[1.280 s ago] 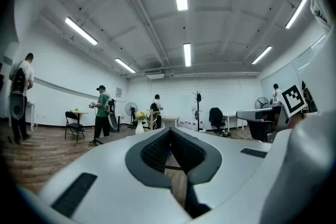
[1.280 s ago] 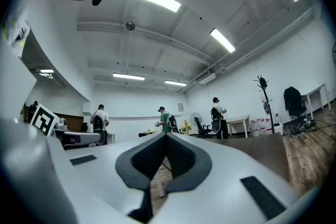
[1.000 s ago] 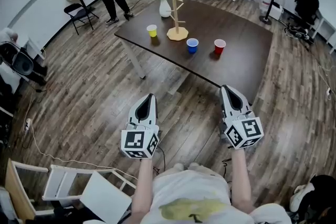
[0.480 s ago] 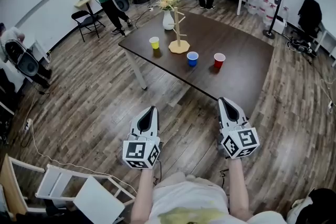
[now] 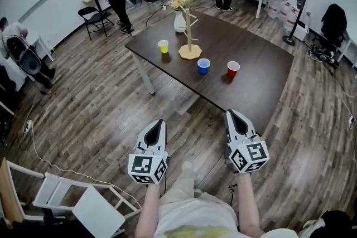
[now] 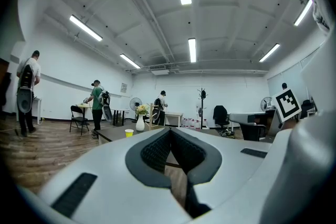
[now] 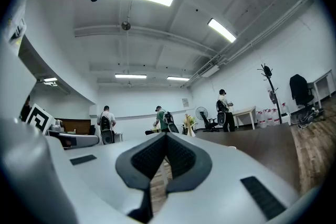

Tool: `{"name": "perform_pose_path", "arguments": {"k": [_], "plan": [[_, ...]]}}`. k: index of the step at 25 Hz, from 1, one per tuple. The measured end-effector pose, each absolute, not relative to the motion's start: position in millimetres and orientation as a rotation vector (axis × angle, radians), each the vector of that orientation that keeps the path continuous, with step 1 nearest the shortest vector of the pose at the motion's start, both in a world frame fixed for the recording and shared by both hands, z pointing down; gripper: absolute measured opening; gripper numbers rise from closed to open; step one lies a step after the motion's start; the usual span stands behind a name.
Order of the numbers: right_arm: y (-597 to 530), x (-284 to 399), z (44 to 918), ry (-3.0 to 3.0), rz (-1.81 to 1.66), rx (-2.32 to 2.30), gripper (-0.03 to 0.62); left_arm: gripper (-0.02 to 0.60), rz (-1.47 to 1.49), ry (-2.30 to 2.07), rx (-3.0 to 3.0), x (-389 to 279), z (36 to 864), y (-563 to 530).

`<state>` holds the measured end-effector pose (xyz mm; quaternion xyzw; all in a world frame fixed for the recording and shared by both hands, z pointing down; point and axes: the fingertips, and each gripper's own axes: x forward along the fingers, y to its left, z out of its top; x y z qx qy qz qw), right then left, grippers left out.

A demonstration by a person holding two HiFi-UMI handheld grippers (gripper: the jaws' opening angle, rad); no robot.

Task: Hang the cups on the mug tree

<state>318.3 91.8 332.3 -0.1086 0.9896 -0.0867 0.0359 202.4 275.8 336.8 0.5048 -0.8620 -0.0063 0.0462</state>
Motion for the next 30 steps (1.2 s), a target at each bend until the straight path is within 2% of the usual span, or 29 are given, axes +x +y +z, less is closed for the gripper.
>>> {"name": "perform_pose_path", "arguments": {"k": [30], "plan": [[-46.7, 202.9, 356.0, 3.045, -0.309, -0.574, 0.021, 0.023, -0.096, -2.439, 1.773, 68.5, 346.5, 98.6]]}}
